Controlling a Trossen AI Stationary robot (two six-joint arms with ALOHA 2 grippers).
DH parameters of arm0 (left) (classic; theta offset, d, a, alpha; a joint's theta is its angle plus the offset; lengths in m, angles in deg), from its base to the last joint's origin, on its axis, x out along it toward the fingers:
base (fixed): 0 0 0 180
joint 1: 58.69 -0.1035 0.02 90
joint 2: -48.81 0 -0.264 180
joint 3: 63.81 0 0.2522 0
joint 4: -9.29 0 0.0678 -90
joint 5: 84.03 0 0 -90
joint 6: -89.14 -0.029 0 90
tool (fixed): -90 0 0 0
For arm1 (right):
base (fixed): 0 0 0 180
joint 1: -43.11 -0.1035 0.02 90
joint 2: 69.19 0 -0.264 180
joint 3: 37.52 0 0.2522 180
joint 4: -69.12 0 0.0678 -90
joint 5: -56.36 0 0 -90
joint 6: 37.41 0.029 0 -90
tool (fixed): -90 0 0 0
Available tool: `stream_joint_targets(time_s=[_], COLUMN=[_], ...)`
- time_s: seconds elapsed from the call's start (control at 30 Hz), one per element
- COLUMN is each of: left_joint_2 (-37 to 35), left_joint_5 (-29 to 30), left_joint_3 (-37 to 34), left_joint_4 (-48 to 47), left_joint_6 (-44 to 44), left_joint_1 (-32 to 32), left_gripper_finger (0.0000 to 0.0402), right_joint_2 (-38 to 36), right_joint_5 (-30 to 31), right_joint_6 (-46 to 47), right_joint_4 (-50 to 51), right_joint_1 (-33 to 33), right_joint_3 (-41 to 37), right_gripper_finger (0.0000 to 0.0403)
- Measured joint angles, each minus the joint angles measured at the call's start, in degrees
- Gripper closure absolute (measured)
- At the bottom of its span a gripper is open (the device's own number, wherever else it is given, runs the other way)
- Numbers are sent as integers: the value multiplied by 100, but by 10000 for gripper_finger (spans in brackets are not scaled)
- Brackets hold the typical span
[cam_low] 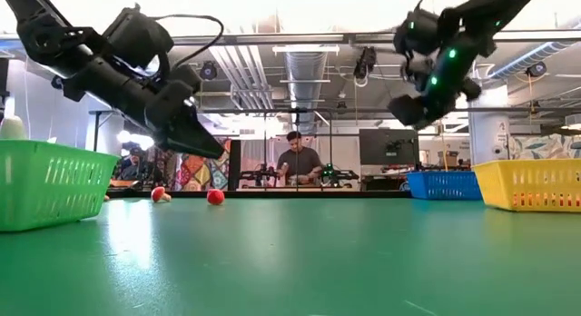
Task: Sort produce into baskets
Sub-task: Put the green mushroom into the blue bin
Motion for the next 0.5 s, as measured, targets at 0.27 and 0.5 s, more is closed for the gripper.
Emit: stream_joint_targets(time_s=[0.27, 0.5], left_joint_2=[37, 46], left_joint_5=[-346, -379], left_joint_3=[-11, -81], left_joint_4=[-36, -187], left_joint_6=[193, 549], left_joint_1=[69, 229], left_gripper_finger=[221, 221], right_joint_2=[1037, 1656], right_joint_5=[-1091, -1680], right_joint_6=[50, -52], right_joint_4=[-293, -800], right_joint_1=[1612, 1958], right_joint_3=[-24, -28], right_gripper_finger=[365, 296])
